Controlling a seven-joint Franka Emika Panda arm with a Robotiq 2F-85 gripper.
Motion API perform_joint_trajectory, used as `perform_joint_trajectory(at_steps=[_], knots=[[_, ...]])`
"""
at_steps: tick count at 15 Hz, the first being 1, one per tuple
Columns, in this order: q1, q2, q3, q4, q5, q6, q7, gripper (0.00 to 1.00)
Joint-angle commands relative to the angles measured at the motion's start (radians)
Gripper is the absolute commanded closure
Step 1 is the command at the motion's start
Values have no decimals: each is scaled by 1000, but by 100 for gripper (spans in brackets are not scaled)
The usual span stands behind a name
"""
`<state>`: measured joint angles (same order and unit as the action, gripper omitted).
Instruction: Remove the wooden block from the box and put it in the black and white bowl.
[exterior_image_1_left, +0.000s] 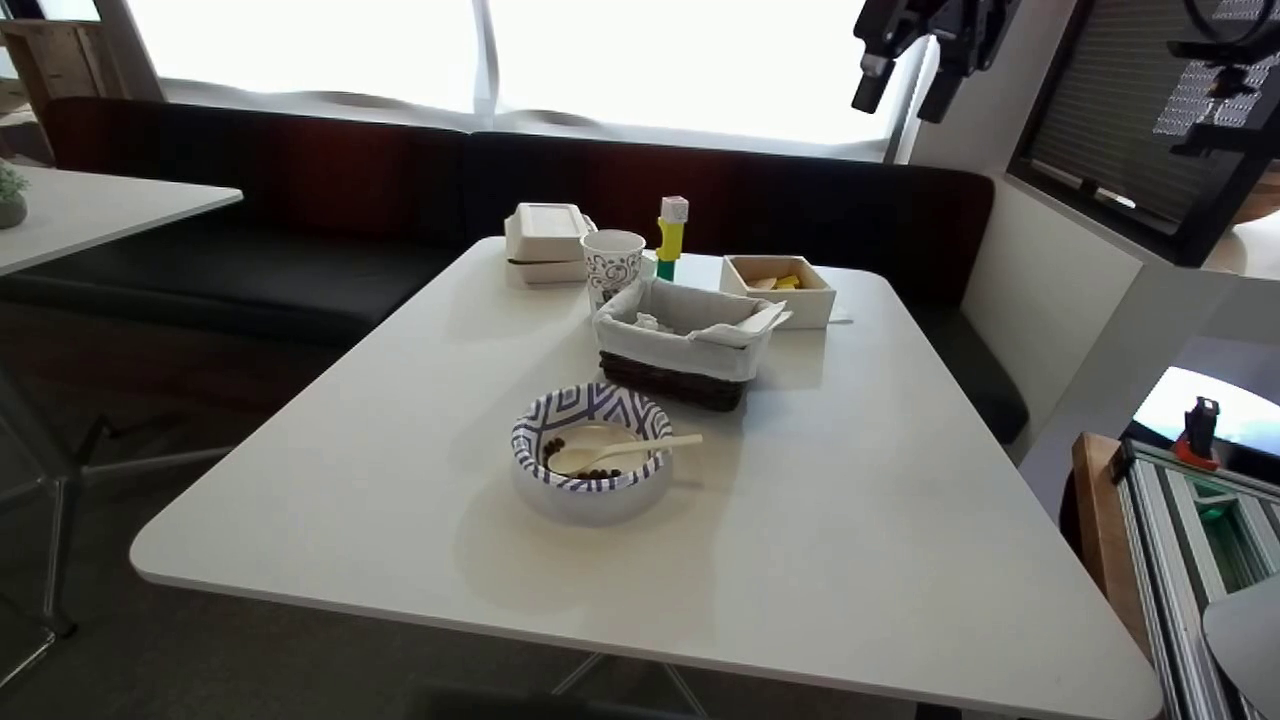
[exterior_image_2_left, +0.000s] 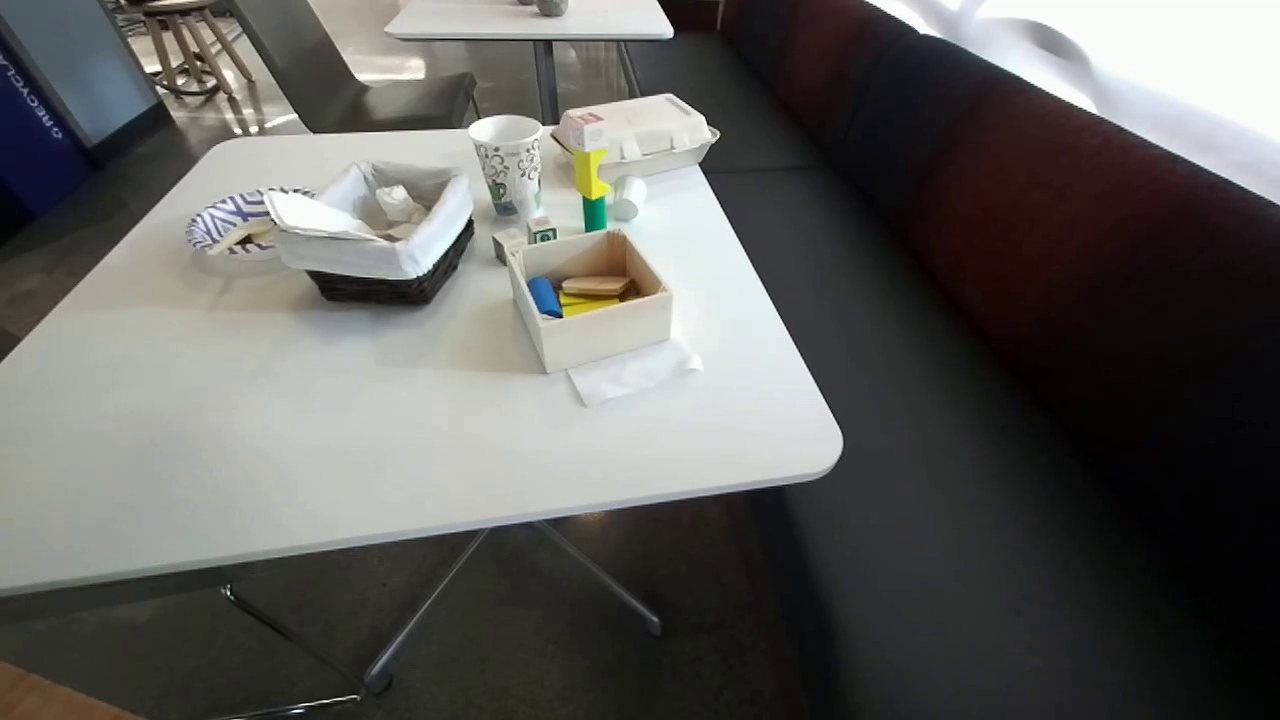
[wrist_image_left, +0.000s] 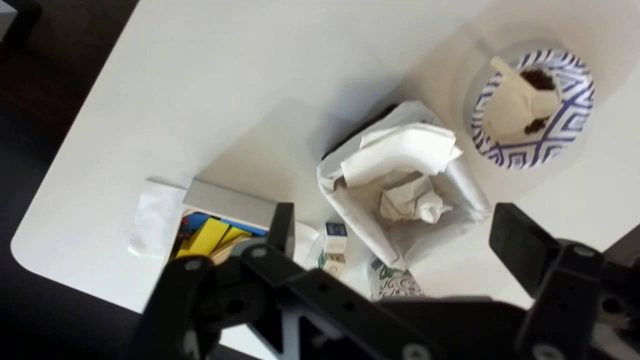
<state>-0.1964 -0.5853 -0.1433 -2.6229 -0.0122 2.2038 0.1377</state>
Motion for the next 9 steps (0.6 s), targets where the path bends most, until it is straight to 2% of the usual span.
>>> perform_joint_trajectory(at_steps=[1,5,9], knots=[[-20,177,-50,75,73,154,17,0],[6,344,-139,129,232,342,-49,0],[24,523,-197,213,444,433,-152,0]])
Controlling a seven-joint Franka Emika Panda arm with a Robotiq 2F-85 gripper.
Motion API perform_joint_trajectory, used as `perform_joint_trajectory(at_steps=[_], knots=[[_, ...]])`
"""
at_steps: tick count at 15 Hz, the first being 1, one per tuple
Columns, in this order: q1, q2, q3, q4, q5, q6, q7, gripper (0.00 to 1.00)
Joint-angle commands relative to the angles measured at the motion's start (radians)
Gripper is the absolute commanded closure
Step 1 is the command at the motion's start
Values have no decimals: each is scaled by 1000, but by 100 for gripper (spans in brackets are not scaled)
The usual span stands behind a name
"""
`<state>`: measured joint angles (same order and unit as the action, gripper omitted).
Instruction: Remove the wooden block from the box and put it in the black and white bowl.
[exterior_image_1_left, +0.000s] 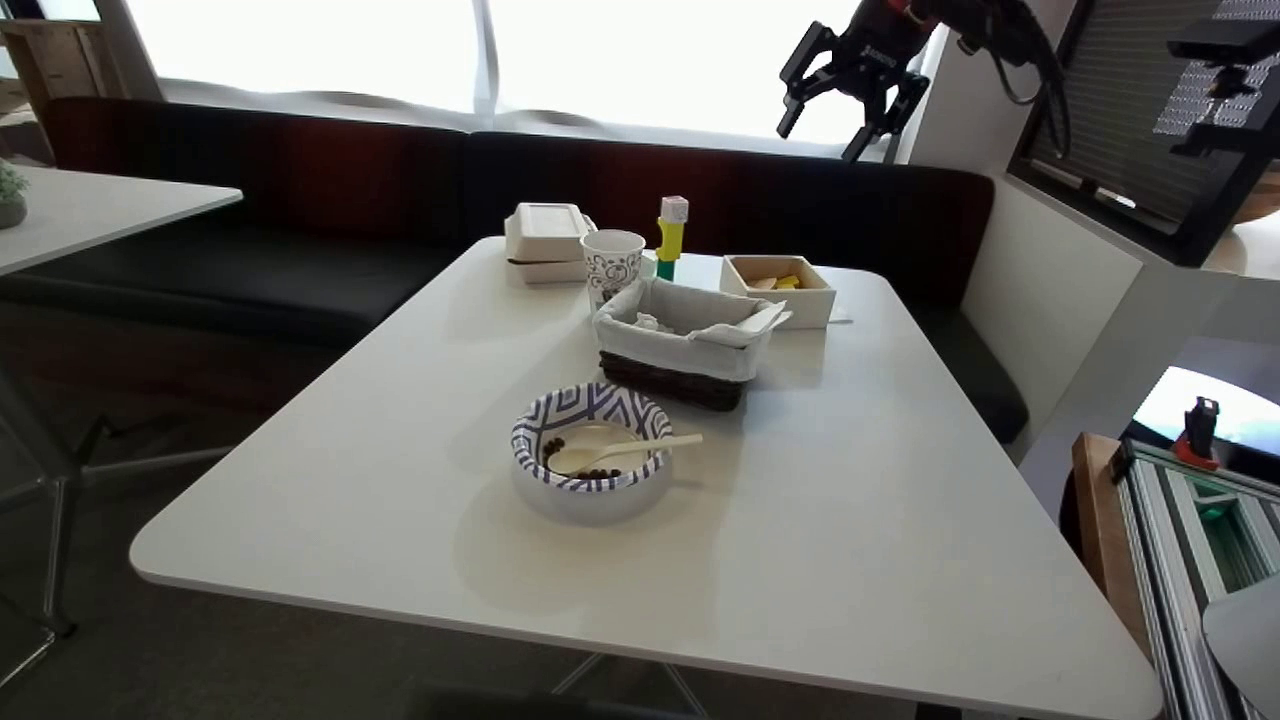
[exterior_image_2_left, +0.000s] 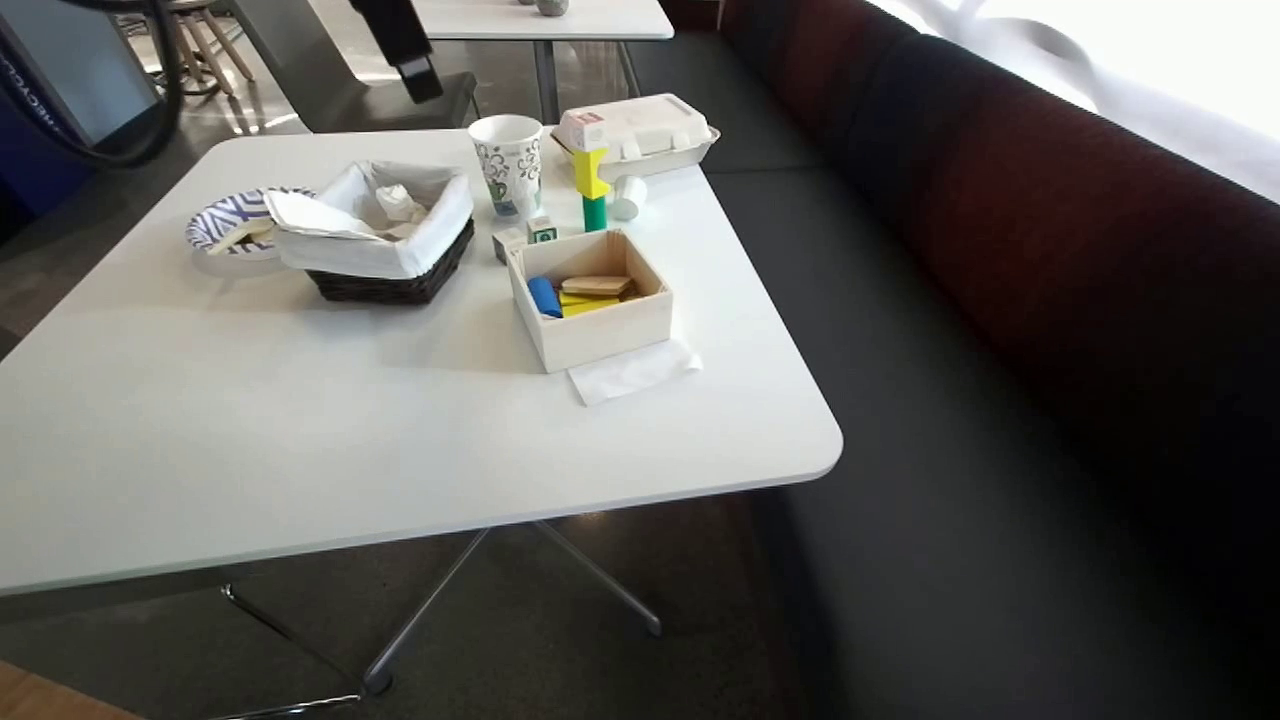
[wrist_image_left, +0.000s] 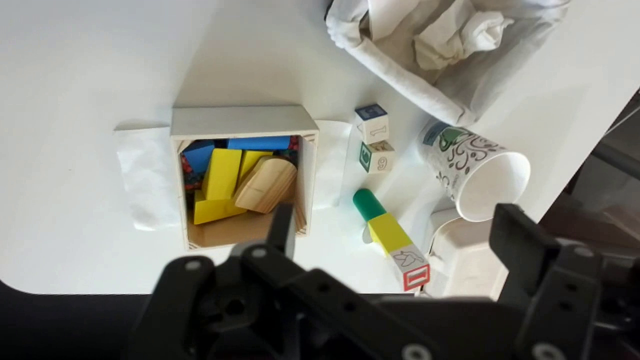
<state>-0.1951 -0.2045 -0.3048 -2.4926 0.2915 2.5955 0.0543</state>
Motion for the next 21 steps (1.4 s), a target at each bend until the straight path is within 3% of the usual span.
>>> perform_joint_trajectory(at_steps=[1,2,3,10,12,21], knots=[[22,192,-39,112,206,48,-100,0],[18,230,-35,139,272,40,-139,0],[-15,126,-7,67,163,28,-79,0],[-20,159,0,96,182,17,-89,0],[-17,214,2,124,221,70,-101,0],[-34,437,2,315,470,29,-286,0]])
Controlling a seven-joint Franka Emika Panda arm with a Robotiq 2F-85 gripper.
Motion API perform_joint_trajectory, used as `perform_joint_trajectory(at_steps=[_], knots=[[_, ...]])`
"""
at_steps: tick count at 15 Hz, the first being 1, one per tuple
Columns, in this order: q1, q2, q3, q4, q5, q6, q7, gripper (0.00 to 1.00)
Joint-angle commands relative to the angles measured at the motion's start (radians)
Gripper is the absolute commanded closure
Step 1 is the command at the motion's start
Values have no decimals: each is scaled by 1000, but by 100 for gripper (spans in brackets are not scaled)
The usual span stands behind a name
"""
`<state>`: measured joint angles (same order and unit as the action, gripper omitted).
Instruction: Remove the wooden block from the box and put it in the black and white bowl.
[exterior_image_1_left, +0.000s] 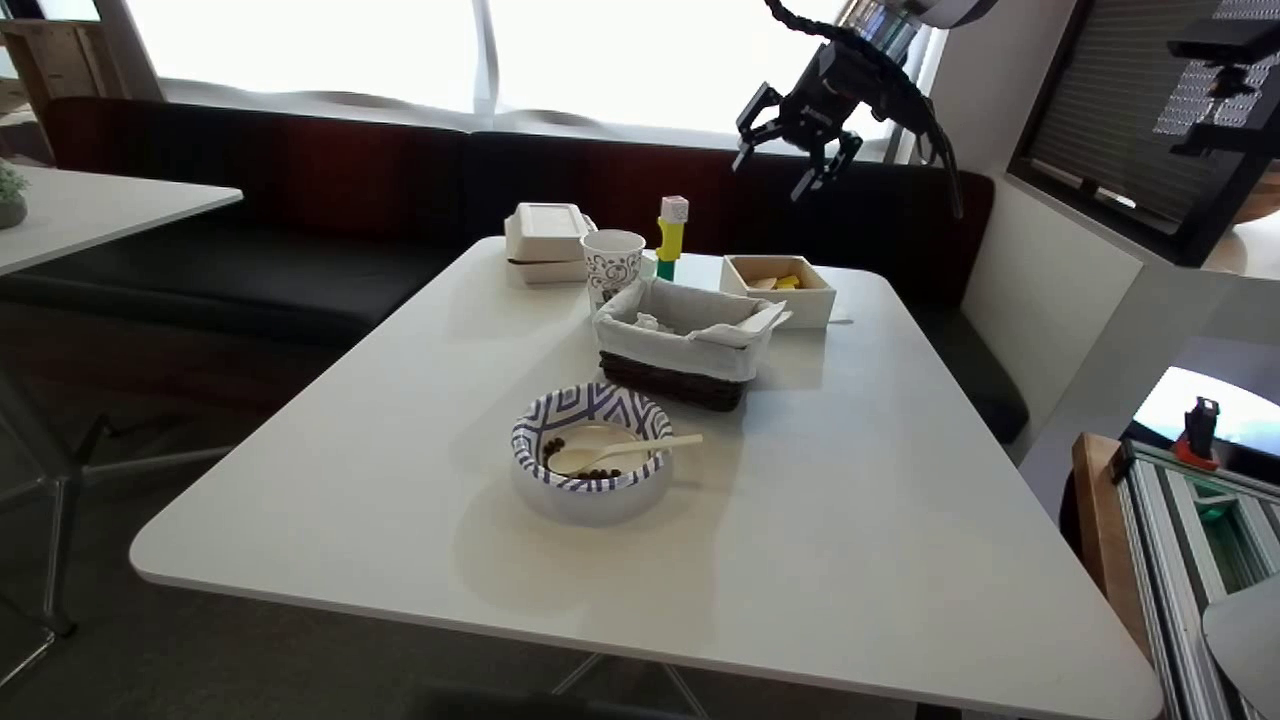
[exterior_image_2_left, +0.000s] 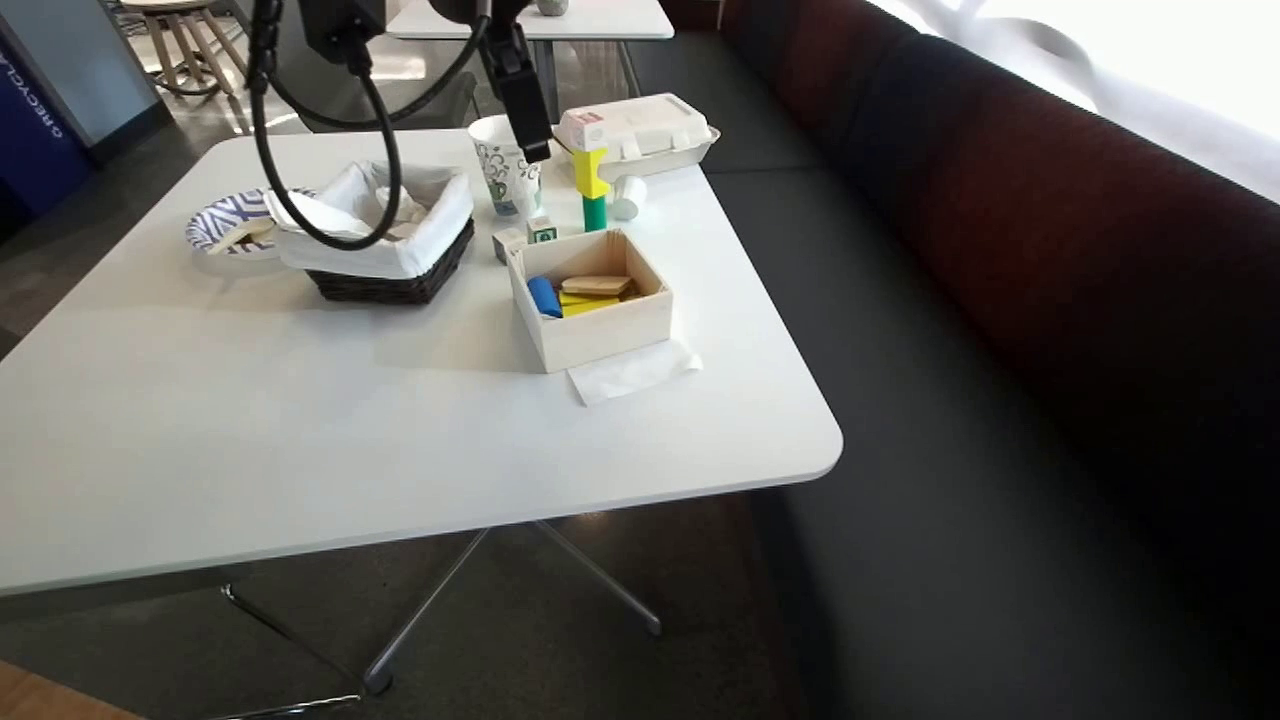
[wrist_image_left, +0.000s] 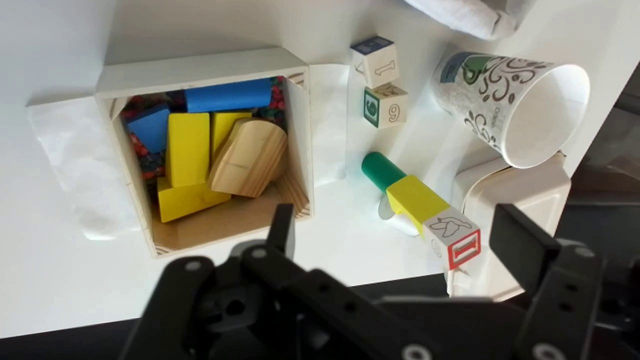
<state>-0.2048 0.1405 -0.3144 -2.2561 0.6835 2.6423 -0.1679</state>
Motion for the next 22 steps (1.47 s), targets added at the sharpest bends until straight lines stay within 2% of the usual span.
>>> perform_joint_trajectory(at_steps=[1,2,4,5,6,7,9,10,11,12,13,22], knots=[[-32,119,14,101,97,-22,-78,0],[-39,145,15,122,112,-27,-85,3],[-56,199,18,162,135,-29,-94,22],[-64,221,20,179,141,-32,-94,27],[-73,246,20,197,145,-37,-88,39],[-124,260,66,208,116,-30,-60,47],[-155,299,87,233,111,-38,-47,60],[-169,315,94,242,103,-45,-30,56],[-180,331,99,250,98,-47,-13,60],[-186,344,101,256,91,-50,10,52],[-192,357,101,260,86,-48,30,50],[-200,419,93,285,49,-85,179,56]])
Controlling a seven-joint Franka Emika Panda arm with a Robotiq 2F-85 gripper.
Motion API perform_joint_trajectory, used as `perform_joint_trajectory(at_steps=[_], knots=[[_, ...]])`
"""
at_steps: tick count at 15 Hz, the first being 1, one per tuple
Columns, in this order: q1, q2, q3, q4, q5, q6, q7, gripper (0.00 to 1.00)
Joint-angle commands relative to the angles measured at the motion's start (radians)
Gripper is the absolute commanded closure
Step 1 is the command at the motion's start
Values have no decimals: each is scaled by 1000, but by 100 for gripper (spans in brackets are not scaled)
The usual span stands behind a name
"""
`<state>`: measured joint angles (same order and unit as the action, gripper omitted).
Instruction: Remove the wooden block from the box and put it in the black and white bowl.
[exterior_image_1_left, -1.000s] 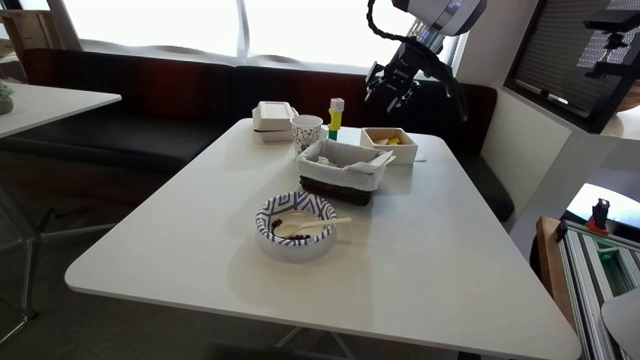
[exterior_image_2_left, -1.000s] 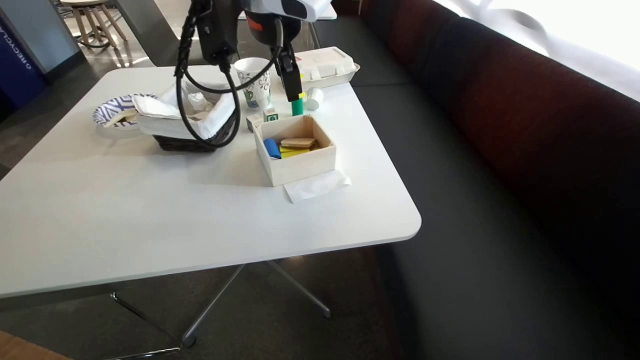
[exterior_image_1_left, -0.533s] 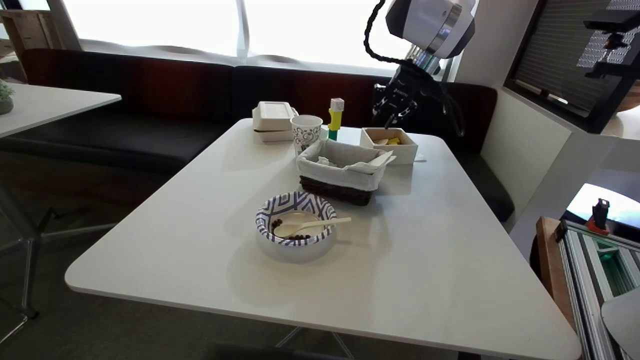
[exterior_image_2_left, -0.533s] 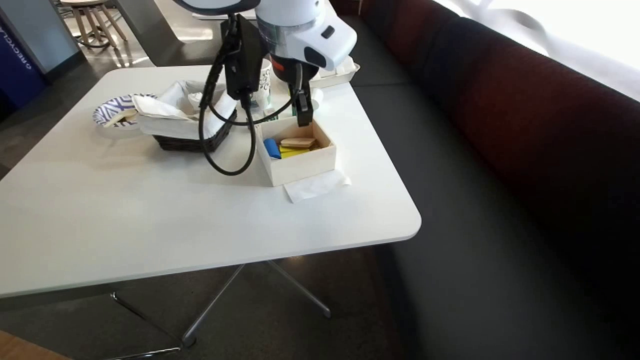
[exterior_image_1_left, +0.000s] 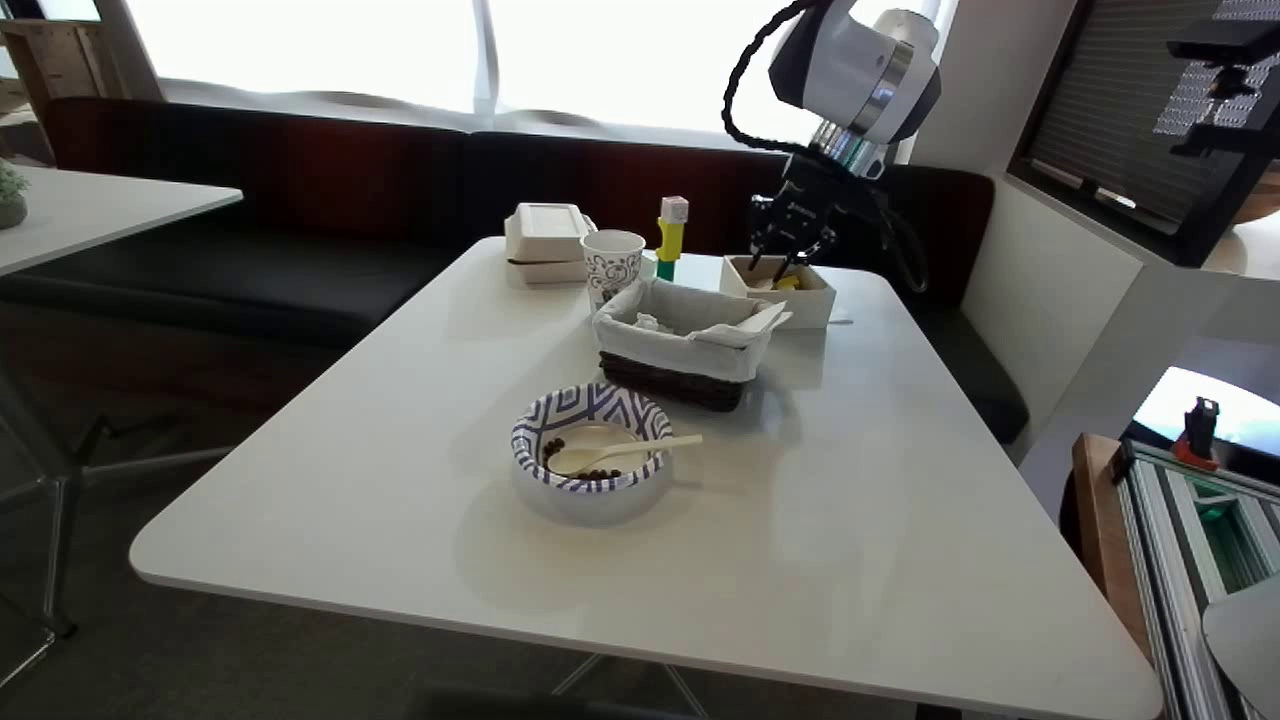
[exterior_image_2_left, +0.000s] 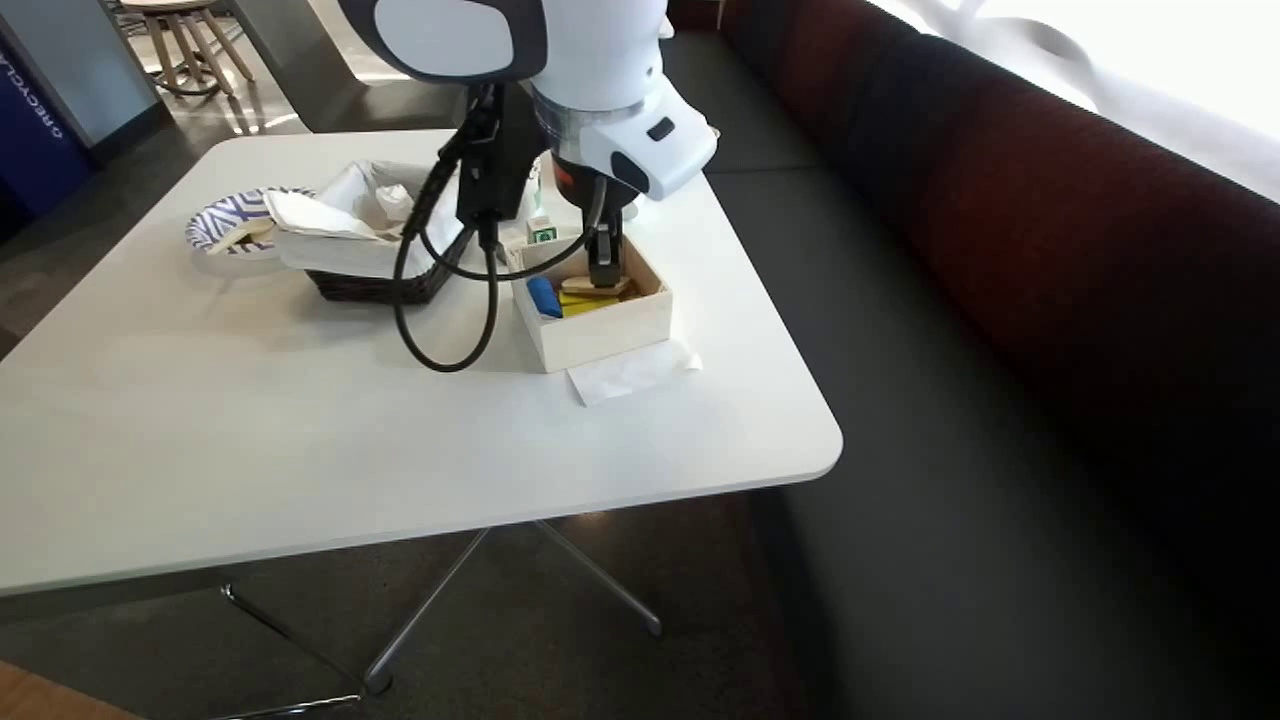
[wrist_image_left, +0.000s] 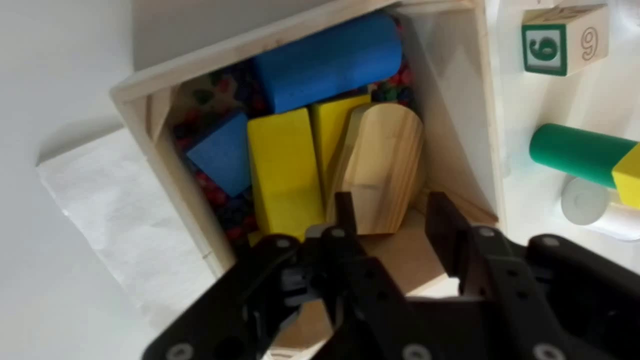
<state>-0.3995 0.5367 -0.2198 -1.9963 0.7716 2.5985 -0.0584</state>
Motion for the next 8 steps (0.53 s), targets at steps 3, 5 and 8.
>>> perform_joint_trajectory(at_steps=[3,5,8], knots=[[1,31,-9,30,-72,-46,123,53],[0,33,-7,31,-91,-46,148,53],[4,20,-11,21,-124,-42,187,59]])
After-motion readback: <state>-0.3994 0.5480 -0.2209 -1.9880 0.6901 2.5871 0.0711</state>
